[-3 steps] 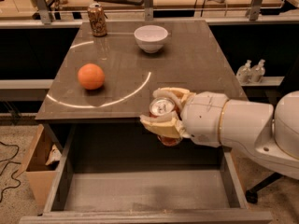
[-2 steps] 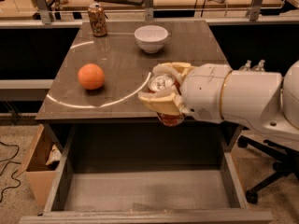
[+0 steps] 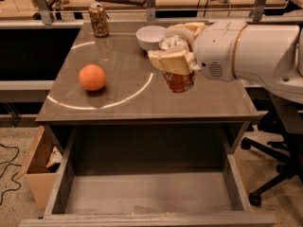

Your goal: Pick coke can from top drawer and place on counter

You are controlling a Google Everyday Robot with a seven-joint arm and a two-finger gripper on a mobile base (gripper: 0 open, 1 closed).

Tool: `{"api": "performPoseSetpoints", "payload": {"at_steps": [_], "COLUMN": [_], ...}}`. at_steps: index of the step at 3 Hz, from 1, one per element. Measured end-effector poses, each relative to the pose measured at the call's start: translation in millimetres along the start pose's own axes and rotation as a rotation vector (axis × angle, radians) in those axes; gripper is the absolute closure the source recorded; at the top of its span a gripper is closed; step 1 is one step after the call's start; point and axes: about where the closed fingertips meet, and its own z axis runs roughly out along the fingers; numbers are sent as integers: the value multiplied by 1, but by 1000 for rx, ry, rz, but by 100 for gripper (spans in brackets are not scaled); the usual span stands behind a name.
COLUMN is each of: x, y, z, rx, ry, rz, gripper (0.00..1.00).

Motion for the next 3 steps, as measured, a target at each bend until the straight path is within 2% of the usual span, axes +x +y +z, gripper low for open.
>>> {"api": "performPoseSetpoints", "payload": {"at_steps": [1,3], "x": [8,57], "y": [-28,-62], "z": [3,9], "rx": [11,27], "ry": [-41,-69], "rz": [34,123], "gripper": [100,100]}}
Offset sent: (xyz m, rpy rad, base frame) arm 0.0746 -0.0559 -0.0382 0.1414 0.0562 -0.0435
